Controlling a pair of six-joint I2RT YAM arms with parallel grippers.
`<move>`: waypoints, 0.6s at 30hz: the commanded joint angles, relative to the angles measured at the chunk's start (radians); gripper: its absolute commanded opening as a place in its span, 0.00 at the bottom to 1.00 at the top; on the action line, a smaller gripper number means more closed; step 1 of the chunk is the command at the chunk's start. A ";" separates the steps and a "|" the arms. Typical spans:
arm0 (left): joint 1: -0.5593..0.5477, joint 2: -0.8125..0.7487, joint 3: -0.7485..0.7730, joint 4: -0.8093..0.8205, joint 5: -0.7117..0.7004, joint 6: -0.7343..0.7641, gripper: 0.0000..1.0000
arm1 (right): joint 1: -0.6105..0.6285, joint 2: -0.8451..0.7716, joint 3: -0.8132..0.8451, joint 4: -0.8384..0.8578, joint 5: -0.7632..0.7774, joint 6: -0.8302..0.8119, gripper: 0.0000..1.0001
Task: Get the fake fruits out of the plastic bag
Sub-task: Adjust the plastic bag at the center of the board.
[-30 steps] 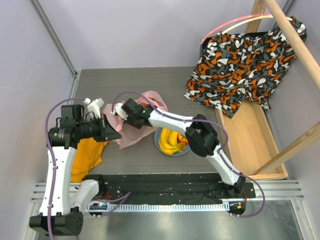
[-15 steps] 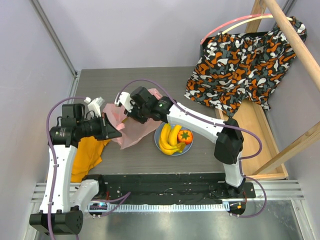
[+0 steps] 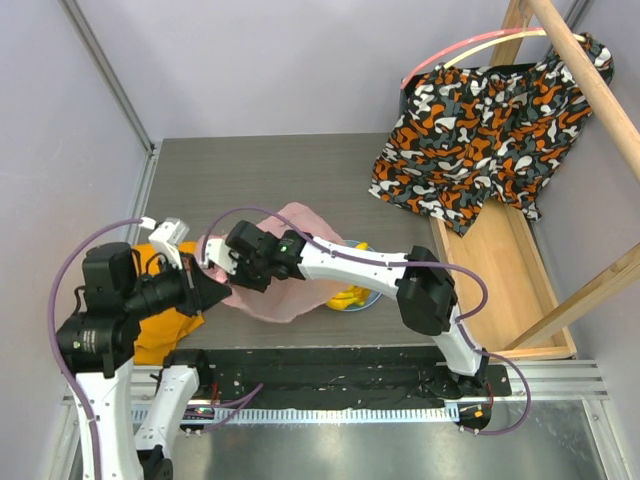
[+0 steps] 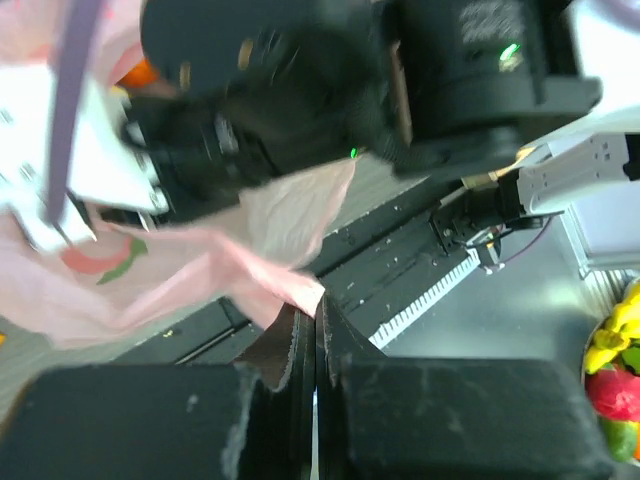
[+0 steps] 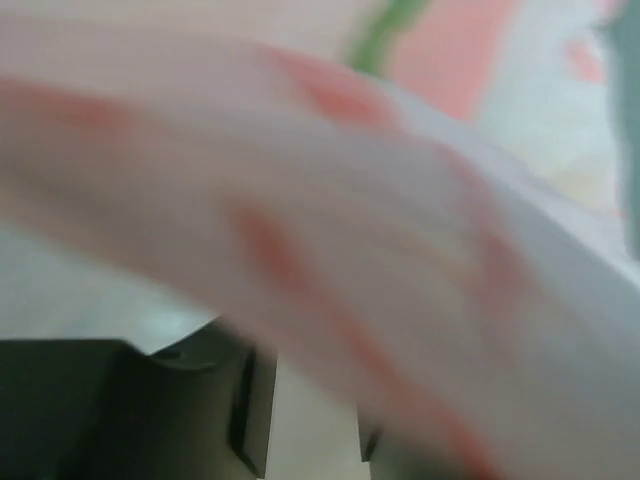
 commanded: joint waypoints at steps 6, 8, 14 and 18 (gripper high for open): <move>0.010 0.031 -0.191 0.033 0.013 -0.026 0.00 | -0.032 0.046 0.081 0.107 0.246 -0.015 0.65; 0.010 0.036 -0.200 0.050 0.014 -0.033 0.00 | -0.035 0.065 0.074 0.107 0.265 -0.014 0.69; 0.011 0.045 -0.199 0.052 0.023 -0.030 0.00 | -0.037 0.132 0.066 0.109 0.304 0.028 0.75; 0.010 0.034 -0.200 0.041 0.026 -0.023 0.00 | -0.039 0.172 0.067 0.133 0.369 0.023 0.77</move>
